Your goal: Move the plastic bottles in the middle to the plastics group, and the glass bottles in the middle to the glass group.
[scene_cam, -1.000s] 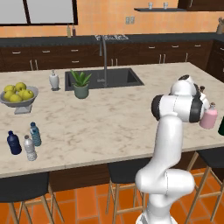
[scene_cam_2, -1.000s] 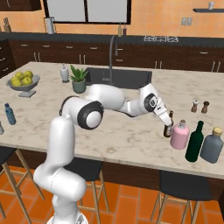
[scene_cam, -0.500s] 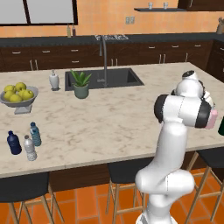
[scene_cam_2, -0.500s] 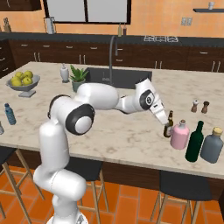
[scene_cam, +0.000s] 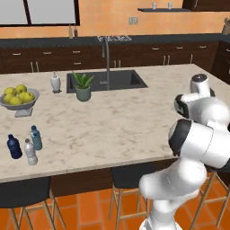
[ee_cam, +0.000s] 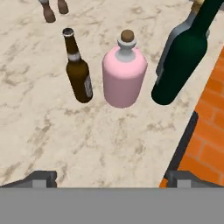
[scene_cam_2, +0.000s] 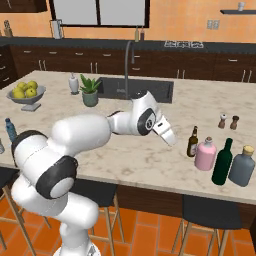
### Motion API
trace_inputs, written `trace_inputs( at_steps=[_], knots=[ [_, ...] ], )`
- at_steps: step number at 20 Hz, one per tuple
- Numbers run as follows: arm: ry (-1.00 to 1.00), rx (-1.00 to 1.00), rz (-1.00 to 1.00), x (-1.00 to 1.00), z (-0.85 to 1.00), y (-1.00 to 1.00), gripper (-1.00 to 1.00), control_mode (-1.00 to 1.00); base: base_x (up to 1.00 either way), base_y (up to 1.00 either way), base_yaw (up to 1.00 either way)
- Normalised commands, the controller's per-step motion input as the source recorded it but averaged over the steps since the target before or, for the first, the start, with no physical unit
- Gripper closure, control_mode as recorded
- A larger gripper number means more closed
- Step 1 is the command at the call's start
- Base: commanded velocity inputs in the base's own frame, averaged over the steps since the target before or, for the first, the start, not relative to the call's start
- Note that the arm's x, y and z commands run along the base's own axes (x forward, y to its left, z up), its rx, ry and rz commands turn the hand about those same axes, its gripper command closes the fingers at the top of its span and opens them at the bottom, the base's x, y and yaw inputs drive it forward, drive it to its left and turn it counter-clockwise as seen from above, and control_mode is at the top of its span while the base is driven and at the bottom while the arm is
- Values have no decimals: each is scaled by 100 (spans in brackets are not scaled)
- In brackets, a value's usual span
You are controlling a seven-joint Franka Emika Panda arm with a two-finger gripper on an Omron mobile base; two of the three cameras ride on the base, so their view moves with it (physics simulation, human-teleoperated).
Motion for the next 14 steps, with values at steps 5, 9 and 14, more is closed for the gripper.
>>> trace_inputs(
  at_steps=[5, 9, 14],
  knots=[
    [2, 0, 59, -80, 7, 94, -100, -100, 0, 0, 0],
    [-1, 0, 33, -84, 10, 37, -100, -100, 0, 0, 0],
    [0, 0, 16, -61, 1, 22, -100, -100, 0, 0, 0]
  ],
)
